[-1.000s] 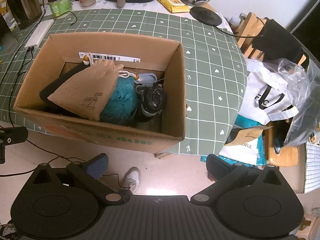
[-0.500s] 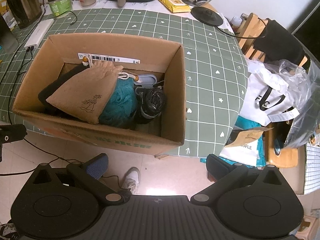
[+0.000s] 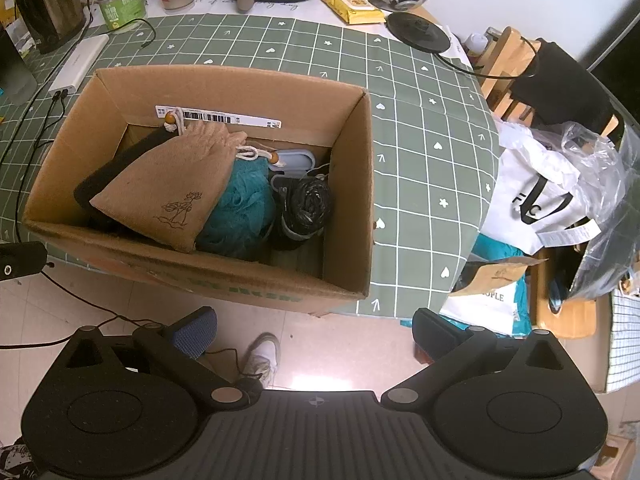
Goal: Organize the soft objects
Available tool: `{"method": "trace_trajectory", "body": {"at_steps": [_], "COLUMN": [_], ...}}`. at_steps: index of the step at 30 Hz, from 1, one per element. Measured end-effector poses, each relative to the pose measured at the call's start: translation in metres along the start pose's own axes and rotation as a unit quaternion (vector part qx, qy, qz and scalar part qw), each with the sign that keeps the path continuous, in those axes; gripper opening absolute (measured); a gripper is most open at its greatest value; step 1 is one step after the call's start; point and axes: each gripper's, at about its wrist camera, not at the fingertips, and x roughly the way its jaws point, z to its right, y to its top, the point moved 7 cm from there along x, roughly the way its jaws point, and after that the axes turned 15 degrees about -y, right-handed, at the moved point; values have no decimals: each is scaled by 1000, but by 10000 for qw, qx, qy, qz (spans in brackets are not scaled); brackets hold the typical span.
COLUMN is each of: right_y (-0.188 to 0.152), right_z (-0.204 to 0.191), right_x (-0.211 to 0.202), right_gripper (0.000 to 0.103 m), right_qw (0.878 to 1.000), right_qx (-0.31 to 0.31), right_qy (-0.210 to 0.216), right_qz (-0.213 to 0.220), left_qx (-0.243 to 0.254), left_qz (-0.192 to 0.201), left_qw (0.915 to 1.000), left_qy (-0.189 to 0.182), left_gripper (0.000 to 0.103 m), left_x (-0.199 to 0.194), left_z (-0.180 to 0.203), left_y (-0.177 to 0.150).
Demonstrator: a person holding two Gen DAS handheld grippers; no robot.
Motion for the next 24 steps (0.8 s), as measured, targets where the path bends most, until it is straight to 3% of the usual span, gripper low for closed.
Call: {"method": "trace_trajectory", "body": {"at_steps": [24], "right_y": [7], "right_z": [2], "right_x": [2], "right_gripper": [103], "right_qw": [10000], "right_qx": [-6], "right_qy": [39], "right_qz": [2], "left_qx": [-22], "left_qz": [-26], "left_qw": [10000], "left_qy": [-77], "left_gripper": [103], "left_x": [3], "left_z": [4], "left_y": [5]}}
